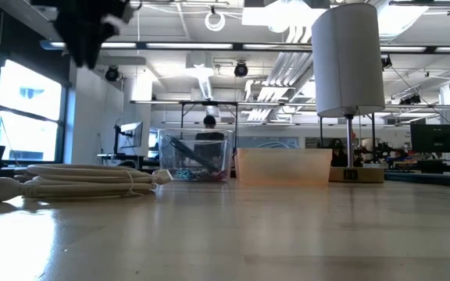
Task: Pick & Place USB Port
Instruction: Put the top light brown hdmi cable into the orange bin
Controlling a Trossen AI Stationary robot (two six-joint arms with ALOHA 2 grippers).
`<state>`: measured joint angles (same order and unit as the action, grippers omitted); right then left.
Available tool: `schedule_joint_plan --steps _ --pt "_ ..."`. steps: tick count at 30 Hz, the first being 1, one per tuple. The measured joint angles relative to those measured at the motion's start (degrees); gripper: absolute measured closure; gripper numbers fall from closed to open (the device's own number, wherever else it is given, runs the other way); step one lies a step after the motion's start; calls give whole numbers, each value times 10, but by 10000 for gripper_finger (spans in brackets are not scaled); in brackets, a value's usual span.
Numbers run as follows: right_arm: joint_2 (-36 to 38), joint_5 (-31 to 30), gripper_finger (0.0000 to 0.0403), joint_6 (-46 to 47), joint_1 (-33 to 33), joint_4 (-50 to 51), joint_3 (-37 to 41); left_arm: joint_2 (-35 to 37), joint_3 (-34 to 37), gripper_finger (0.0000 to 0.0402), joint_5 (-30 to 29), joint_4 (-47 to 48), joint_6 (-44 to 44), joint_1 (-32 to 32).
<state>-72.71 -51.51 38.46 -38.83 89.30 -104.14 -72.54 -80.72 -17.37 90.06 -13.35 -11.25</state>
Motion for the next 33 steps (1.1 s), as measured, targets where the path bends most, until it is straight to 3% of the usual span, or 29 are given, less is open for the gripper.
schedule_joint_plan --steps 5,14,33 --pt "0 -2 250 -2 0 0 0 16 123 234 45 0 76 0" --pt "0 3 250 -30 20 -8 0 17 255 234 120 -85 68 0" --pt "0 24 250 -55 42 -8 0 14 276 234 117 -198 46 0"
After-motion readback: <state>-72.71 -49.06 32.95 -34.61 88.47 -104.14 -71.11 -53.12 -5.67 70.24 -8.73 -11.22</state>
